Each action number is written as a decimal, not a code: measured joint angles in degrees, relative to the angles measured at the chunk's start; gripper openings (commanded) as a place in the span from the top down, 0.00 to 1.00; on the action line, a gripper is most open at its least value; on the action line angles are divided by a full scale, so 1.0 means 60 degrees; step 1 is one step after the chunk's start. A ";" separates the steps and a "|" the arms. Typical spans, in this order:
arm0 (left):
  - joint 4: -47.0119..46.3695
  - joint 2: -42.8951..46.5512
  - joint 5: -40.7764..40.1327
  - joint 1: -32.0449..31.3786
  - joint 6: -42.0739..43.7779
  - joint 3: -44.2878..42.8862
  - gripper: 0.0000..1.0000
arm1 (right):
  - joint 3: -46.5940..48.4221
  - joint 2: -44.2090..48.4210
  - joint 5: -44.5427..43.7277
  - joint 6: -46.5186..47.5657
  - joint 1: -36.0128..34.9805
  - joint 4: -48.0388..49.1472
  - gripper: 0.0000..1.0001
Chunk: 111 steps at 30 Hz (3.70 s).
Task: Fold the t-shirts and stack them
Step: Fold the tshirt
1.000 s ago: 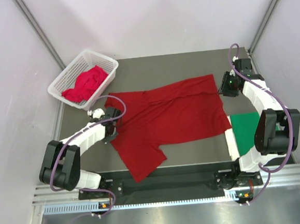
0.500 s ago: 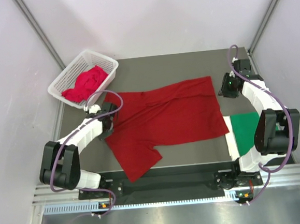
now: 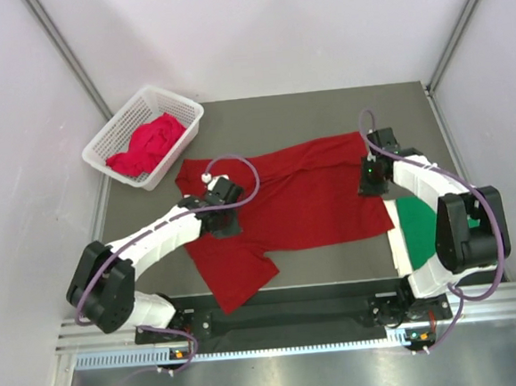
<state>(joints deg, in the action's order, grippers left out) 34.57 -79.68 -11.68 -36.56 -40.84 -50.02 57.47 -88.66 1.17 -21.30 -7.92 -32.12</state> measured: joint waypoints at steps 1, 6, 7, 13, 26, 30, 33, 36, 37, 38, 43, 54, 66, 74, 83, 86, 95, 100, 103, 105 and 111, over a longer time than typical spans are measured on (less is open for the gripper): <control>-0.0102 -0.0106 0.0102 -0.0098 -0.0051 0.0033 0.72 | -0.0135 0.0022 -0.0091 -0.0073 -0.0058 -0.0015 0.80; -0.0339 -0.0761 0.0302 -0.0331 -0.0481 0.0448 0.72 | -0.0980 0.0499 -0.0605 -0.0586 -0.0240 0.0168 0.81; -0.0310 -0.0867 0.0277 -0.0331 -0.0594 0.0546 0.72 | -0.1213 0.0685 -0.0725 -0.0739 -0.0310 0.0189 0.81; -0.0095 -0.0969 -0.0324 -0.0390 -0.1239 0.0696 0.71 | -0.2481 0.1508 -0.1395 -0.1665 -0.0550 0.0328 0.81; 0.0310 -0.0925 -0.1610 -0.0390 -0.1971 0.0794 0.71 | -0.3891 0.3034 -0.2299 -0.3752 -0.0750 -0.0007 0.81; 0.0623 -0.0874 -0.2040 -0.0375 -0.2160 0.0794 0.71 | -0.3942 0.3603 -0.2481 -0.4069 -0.0787 -0.0386 0.80; 0.1359 -0.0670 -0.2594 -0.0295 -0.2186 0.0798 0.71 | -0.3934 0.3854 -0.2535 -0.4175 -0.0787 -0.0565 0.80; 0.2186 -0.0262 -0.2998 -0.0237 -0.2153 0.0699 0.71 | -0.3763 0.3894 -0.2535 -0.4167 -0.0787 -0.0783 0.80; 0.2371 -0.0157 -0.3031 -0.0219 -0.2106 0.0586 0.71 | -0.3654 0.3894 -0.2535 -0.4156 -0.0787 -0.0805 0.80; 0.2441 -0.0073 -0.3005 -0.0215 -0.2022 0.0459 0.71 | -0.3504 0.3876 -0.2535 -0.4131 -0.0787 -0.0812 0.80; 0.2091 0.0255 -0.2087 -0.0219 -0.1475 0.0084 0.68 | -0.2790 0.3319 -0.2590 -0.3869 -0.0787 -0.0517 0.80; 0.1574 0.0131 -0.0455 0.1719 -0.0259 -0.0608 0.61 | -0.3107 0.2331 -0.3202 -0.3694 -0.0790 -0.0423 0.79; 0.0958 -0.0506 0.0648 0.4251 0.1107 -0.2772 0.53 | -0.3337 0.2444 -0.4069 -0.3730 -0.0783 -0.0889 0.79; 0.0707 -0.0900 0.1392 0.4510 0.1526 -0.3038 0.53 | -0.2320 0.2663 -0.3166 -0.3253 -0.1067 -0.0816 0.76; 0.0382 -0.0579 0.1978 0.4503 0.1989 -0.2102 0.52 | -0.2135 0.1654 -0.2703 -0.3548 -0.1555 -0.0419 0.78; 0.0350 -0.0579 0.1942 0.4503 0.2047 -0.2047 0.52 | -0.2215 0.1330 -0.2867 -0.3628 -0.1555 -0.0299 0.78; -0.0051 -0.1730 0.0918 0.4714 0.2211 -0.3177 0.60 | -0.2685 0.1293 -0.3832 -0.3821 -0.1552 -0.0331 0.78; -0.0131 -0.3417 0.0463 0.4787 0.2732 -0.4666 0.62 | -0.2685 0.1636 -0.3996 -0.3628 -0.1534 -0.0714 0.71; -0.0146 -0.4014 0.0200 0.4776 0.3053 -0.5289 0.60 | -0.2208 0.2022 -0.3789 -0.3056 -0.1526 -0.0973 0.60; -0.0131 -0.4295 -0.0007 0.4710 0.3304 -0.5705 0.60 | -0.1530 0.2189 -0.3395 -0.2437 -0.1428 -0.0834 0.55; -0.0146 -0.4881 -0.0707 0.4299 0.3898 -0.6761 0.61 | 0.0302 0.1574 -0.1537 -0.0557 -0.0335 0.0590 0.51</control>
<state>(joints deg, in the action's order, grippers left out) 33.69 -108.97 -15.92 -10.76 -17.45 -90.59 59.29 -79.22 -8.05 -24.64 -9.93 -28.58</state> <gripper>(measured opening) 0.394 0.480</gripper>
